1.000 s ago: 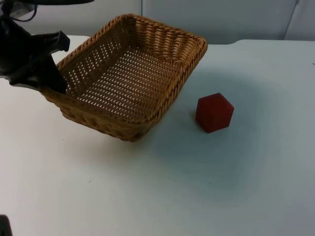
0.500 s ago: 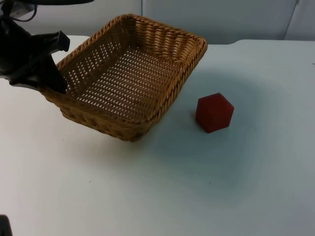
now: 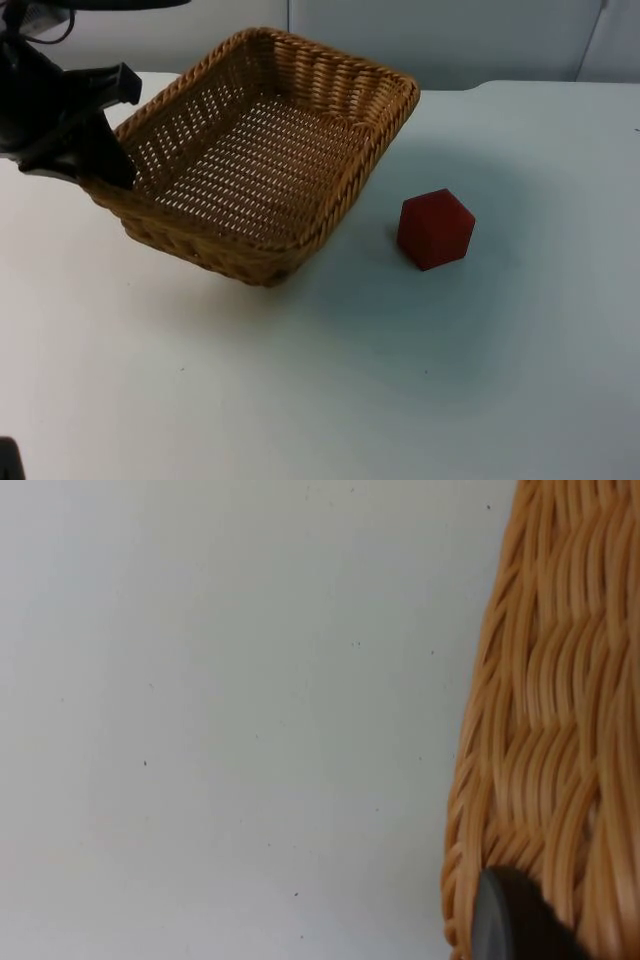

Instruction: Pick up the basket with the left hand and place the cube into the basket with the right hand.

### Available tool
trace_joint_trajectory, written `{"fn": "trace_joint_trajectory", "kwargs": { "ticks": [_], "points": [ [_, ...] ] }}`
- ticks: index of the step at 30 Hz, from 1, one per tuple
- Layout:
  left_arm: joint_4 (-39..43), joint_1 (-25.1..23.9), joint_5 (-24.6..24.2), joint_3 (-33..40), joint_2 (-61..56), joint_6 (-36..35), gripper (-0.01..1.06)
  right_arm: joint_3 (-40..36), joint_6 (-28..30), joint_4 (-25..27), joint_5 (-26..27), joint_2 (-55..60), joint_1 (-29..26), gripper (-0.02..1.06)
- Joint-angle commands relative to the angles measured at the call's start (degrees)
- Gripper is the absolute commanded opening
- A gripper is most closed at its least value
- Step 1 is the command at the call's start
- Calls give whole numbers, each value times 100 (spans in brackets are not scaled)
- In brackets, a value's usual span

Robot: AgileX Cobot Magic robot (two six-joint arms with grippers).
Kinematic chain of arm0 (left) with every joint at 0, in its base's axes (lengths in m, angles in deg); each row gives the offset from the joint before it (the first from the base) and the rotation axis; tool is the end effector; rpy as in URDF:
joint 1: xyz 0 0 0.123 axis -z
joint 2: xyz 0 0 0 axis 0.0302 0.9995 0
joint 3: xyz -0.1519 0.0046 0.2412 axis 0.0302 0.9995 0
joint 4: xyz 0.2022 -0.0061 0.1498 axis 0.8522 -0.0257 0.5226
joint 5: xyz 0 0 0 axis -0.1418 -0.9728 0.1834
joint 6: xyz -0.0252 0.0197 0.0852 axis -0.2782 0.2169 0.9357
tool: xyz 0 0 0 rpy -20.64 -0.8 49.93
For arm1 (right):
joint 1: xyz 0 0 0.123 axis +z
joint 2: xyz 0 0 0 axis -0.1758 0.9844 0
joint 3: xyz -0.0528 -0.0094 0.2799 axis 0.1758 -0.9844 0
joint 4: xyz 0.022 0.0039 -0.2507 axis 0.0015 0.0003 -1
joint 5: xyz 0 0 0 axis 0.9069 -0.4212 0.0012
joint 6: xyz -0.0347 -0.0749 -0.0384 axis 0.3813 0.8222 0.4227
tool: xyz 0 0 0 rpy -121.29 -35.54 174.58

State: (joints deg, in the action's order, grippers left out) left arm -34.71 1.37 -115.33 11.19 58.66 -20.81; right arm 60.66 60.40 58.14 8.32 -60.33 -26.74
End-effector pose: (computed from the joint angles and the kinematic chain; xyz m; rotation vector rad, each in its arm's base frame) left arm 0.3649 -0.0624 0.1655 0.1085 2.7032 -0.7020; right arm 0.0162 -0.0005 0.3238 0.1115 2.0219 -0.2328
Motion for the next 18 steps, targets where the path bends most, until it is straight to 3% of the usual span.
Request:
{"fn": "trace_joint_trajectory", "kwargs": {
  "ticks": [1, 4, 8, 11, 12, 16, 18],
  "points": [
    [-157, -13, 45, -11, -89, -3, 0, 249, 142, 25, 671, 493, -24, 105],
    [-157, -13, 179, -11, -89, -3, 0, 690, 149, 356, 1131, 1600, -24, 105],
    [-157, -13, 329, -11, -89, -3, 0, 1193, 227, 526, 1105, 2981, 40, 105],
    [-157, -13, 399, -11, -89, -3, 0, 1609, 407, 375, 1077, 4239, 843, 105],
    [-157, -13, 399, -11, -89, -3, 0, 1609, 407, 375, 1077, 4239, 843, 105],
    [-157, -13, 411, -11, -89, -3, 0, 2319, 364, 14, 1077, 5903, 2060, 105],
    [-157, -13, 411, -11, -89, -3, 0, 2541, 262, -110, 1059, 6340, 2293, 105]
  ]
}}
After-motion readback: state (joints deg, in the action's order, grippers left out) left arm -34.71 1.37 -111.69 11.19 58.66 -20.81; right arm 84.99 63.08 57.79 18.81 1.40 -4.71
